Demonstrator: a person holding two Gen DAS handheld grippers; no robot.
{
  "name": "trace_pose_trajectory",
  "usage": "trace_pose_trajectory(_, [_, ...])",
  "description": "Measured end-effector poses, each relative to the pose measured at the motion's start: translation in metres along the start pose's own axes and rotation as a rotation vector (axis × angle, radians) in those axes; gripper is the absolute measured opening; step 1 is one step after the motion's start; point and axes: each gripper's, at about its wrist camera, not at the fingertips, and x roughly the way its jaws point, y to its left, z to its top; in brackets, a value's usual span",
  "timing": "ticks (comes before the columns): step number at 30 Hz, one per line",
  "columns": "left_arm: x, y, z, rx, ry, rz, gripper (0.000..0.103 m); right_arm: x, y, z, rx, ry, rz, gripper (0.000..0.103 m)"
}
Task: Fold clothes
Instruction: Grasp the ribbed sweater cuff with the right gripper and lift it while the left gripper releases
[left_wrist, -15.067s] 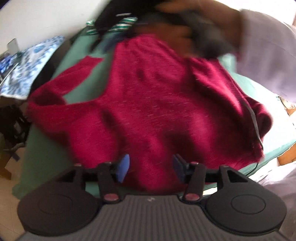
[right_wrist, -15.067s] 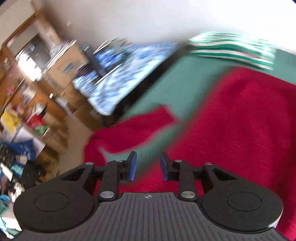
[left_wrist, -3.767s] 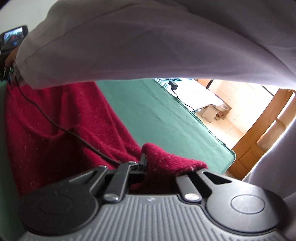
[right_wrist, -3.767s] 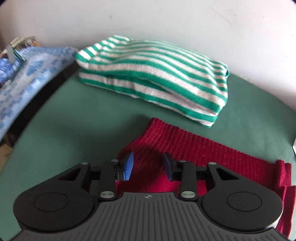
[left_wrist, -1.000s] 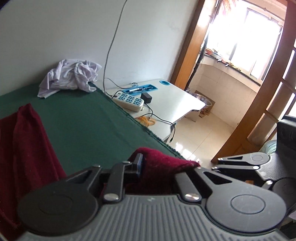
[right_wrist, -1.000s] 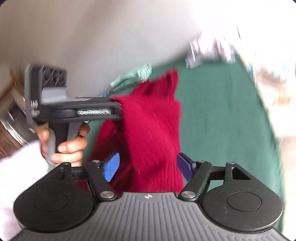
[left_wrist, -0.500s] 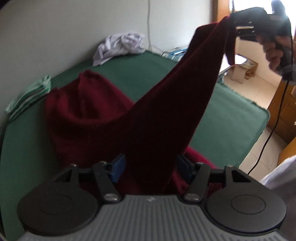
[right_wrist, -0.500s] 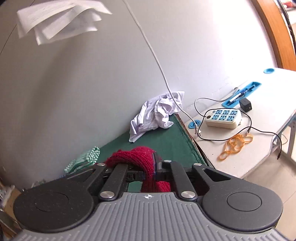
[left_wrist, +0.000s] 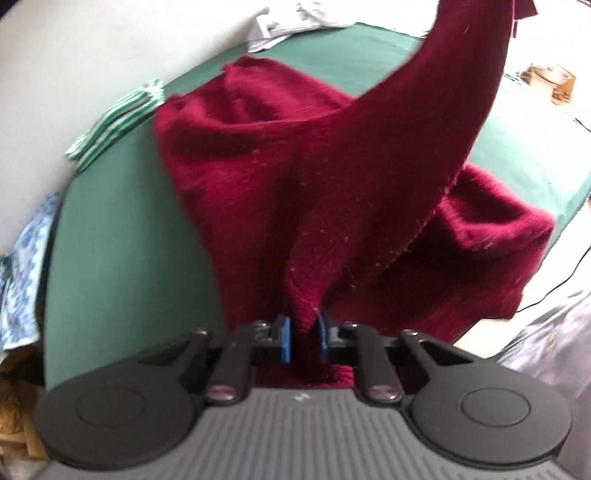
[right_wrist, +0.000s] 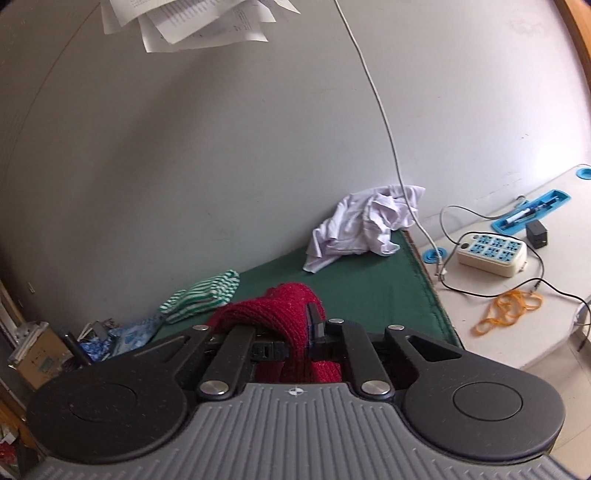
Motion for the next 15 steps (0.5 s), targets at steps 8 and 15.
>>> trace_pose_trajectory(8, [-0.010,0.037,-0.024,0.036,-0.009,0.107,0.017,-0.016,0.039,-0.013,-0.119,0.043,0.053,0.009])
trace_pose_trajectory(15, [-0.014,0.045,-0.058,0.114,-0.023,0.057,0.021,-0.034,0.071,-0.056,-0.176,0.127,-0.050,0.009])
